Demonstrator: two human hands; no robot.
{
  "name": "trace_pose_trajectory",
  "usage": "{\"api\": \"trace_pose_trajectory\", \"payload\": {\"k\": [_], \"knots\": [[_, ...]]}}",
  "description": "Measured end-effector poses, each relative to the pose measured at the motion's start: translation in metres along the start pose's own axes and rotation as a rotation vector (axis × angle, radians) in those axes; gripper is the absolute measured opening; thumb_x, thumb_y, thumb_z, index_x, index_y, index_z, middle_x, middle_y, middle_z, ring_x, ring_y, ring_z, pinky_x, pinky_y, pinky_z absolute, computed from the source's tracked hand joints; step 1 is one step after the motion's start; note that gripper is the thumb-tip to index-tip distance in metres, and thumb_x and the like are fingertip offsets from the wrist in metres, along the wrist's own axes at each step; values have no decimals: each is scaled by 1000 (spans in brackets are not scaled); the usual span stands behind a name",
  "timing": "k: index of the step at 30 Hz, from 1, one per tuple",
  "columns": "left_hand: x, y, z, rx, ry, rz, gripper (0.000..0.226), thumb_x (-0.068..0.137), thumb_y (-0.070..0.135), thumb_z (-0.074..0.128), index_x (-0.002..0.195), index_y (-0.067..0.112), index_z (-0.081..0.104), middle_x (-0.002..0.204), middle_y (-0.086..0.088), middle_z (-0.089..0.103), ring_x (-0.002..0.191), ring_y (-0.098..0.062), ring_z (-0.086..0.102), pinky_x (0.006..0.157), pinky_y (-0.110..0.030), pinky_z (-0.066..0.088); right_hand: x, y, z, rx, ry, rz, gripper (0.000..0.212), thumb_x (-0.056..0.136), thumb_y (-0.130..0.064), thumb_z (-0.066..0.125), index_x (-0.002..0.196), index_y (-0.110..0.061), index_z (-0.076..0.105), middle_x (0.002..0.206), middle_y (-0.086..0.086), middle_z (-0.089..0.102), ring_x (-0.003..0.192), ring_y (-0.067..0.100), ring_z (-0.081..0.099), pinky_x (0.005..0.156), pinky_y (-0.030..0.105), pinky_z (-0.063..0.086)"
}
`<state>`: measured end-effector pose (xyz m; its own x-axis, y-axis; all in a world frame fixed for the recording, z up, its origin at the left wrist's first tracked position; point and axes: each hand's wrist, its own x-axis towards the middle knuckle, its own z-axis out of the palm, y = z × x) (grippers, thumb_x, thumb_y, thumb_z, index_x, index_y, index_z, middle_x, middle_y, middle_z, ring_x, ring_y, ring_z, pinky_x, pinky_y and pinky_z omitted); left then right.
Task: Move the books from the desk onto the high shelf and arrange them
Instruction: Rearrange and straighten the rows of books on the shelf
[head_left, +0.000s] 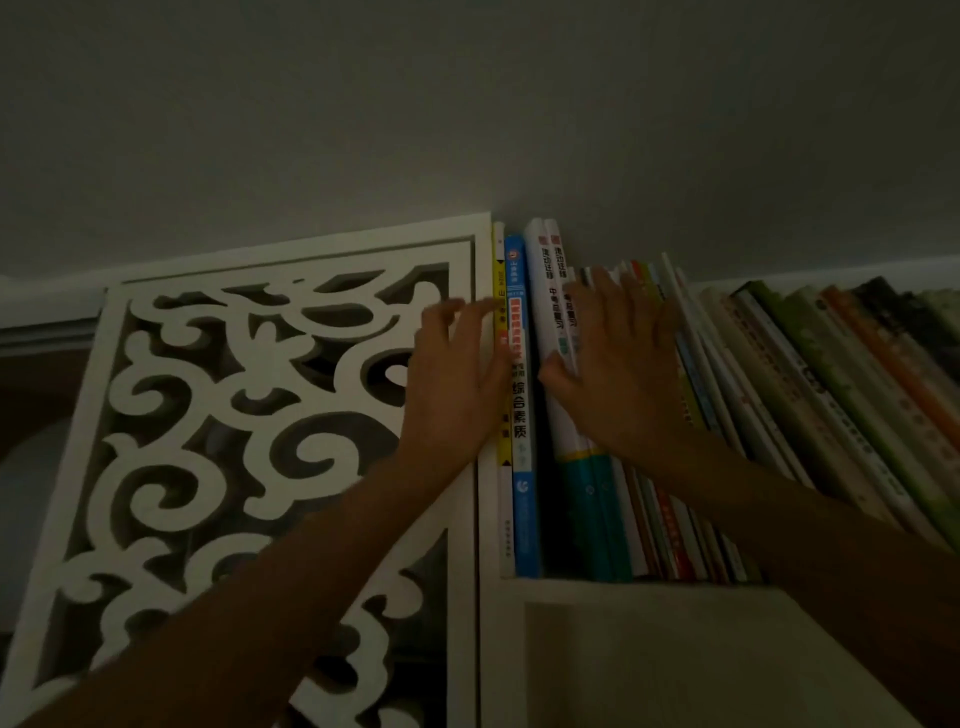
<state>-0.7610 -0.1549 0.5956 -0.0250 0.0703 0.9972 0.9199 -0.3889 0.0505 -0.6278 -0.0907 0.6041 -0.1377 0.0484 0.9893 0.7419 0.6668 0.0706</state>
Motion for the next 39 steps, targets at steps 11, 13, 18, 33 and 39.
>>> {"api": "trace_pose_trajectory", "payload": {"k": [11,13,18,33,39], "knots": [[85,10,17,319,-117,-88,48,97,38,36,143,28,28,149,-13,16,136,-32,18,111,-44,17,-6,3,13,122,46,29,82,81,-52,23,150,-12,9,158,9,8,144,27,2,111,40,-17],[92,15,19,223,-73,-146,38,97,32,36,134,27,41,146,-12,19,134,-32,20,109,-43,20,-7,4,15,147,47,25,80,81,-48,28,150,-12,8,158,8,6,144,25,0,111,40,-17],[102,29,15,-80,-25,-292,25,96,14,39,114,20,55,136,-10,26,125,-28,32,105,-42,36,-7,3,18,152,105,35,79,82,-49,29,149,-10,14,157,9,13,144,26,5,109,37,-18],[-14,26,21,376,-36,-173,31,97,47,34,105,17,38,105,-10,64,73,-19,64,59,-34,55,-33,5,15,86,192,-30,52,86,-47,38,110,-6,58,94,12,66,96,32,58,108,46,14],[7,53,-17,520,-141,-65,32,99,39,33,105,10,46,92,-4,54,62,-10,50,46,-17,39,-44,3,10,-29,77,-83,64,87,-42,36,127,5,51,79,17,70,85,32,66,106,42,16]]}}
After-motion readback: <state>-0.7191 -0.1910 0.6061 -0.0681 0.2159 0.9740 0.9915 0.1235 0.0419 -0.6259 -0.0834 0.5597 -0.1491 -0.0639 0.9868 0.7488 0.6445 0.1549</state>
